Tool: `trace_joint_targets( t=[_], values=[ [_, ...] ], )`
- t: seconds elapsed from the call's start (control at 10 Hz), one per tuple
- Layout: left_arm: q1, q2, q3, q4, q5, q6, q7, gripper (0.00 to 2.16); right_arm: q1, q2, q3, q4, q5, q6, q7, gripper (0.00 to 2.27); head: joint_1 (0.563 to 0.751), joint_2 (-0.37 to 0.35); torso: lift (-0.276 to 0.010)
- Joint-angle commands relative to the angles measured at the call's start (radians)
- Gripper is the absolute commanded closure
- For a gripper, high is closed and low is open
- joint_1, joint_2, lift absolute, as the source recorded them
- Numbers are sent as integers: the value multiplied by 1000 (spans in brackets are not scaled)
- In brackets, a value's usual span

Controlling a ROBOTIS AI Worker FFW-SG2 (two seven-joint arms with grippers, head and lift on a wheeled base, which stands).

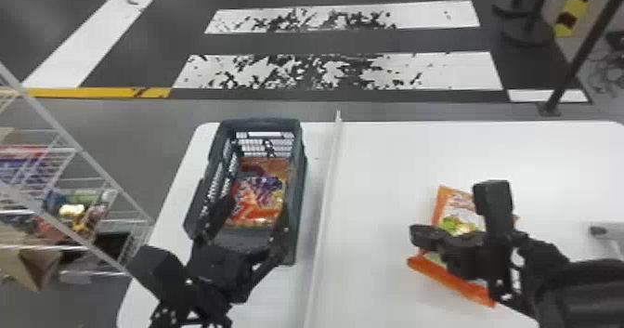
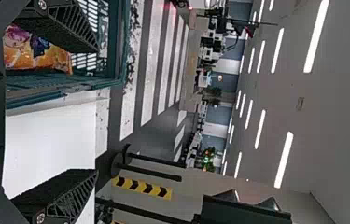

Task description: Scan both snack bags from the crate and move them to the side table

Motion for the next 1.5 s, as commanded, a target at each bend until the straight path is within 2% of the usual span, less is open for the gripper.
trace_joint_targets(
  t=[0.0,0.2,0.5,0.9,1.4],
  values=[
    [-10,4,-1,4,0,7,0,80,20,-1,0,-2,12,-3,0,2125,695,135,-29],
    [-17,3,-11,1,-1,16,0,80,38,-7,-9,-4,27,-24,-2,2125,695,128,-29],
    [-5,-1,-12,-1,-10,16,0,80,32,-39,-39,-1,27,-27,-5,2125,695,94,-29],
    [10,-8,-12,-13,-18,16,0,80,26,-71,-85,19,22,-43,-5,2125,695,25,-29],
    [19,-8,-12,-27,-21,19,0,80,-2,-74,-86,19,-10,-46,9,2125,695,-3,-29]
  ],
)
